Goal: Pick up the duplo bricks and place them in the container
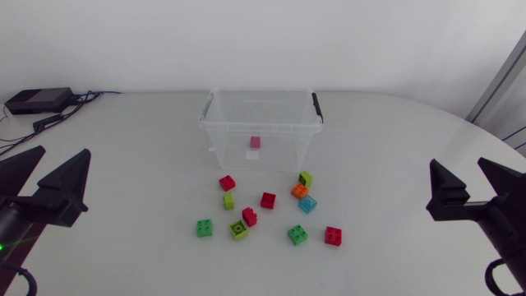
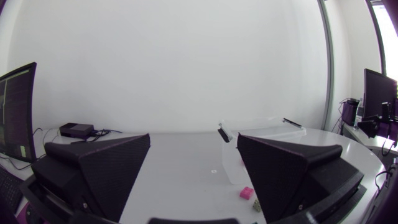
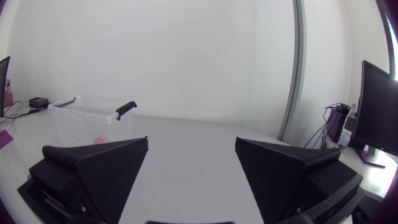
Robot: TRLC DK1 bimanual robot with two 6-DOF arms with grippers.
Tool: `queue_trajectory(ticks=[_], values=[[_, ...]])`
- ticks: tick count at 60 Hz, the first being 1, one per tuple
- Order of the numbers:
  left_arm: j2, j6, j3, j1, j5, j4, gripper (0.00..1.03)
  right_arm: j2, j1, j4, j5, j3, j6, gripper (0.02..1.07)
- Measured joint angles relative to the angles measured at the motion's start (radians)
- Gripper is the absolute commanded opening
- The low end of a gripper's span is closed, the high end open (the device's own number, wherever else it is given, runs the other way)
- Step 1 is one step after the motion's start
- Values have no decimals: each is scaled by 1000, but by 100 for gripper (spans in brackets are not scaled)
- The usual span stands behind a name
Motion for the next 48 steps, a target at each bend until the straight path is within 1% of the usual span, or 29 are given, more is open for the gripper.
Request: queue_trajectory(ticks=[6, 10, 13, 18, 21, 28, 34, 38, 45, 48], values=[[127, 0, 56, -24, 0, -23, 96, 139, 8, 14, -5, 43, 0, 103], [232, 0, 93, -34, 0, -43, 96, 255, 8, 16, -34, 83, 0, 103], [338, 6, 129, -40, -1, -79, 96, 359, 8, 8, -62, 125, 0, 103], [461, 42, 183, -55, -3, -134, 96, 468, 2, -6, -106, 175, 0, 103], [526, 76, 213, -60, -3, -154, 93, 526, -4, -18, -128, 200, 0, 103], [651, 130, 274, -66, -3, -181, 93, 636, -28, -61, -221, 240, 0, 103], [795, 204, 315, -106, -3, -192, 93, 767, -58, -133, -299, 297, -3, 103], [858, 286, 331, -140, -4, -194, 93, 840, -84, -167, -366, 332, -8, 103], [951, 411, 357, -210, -2, -207, 94, 939, -98, -248, -386, 394, -50, 103], [993, 476, 368, -240, 19, -232, 95, 981, -98, -323, -391, 436, -105, 103]])
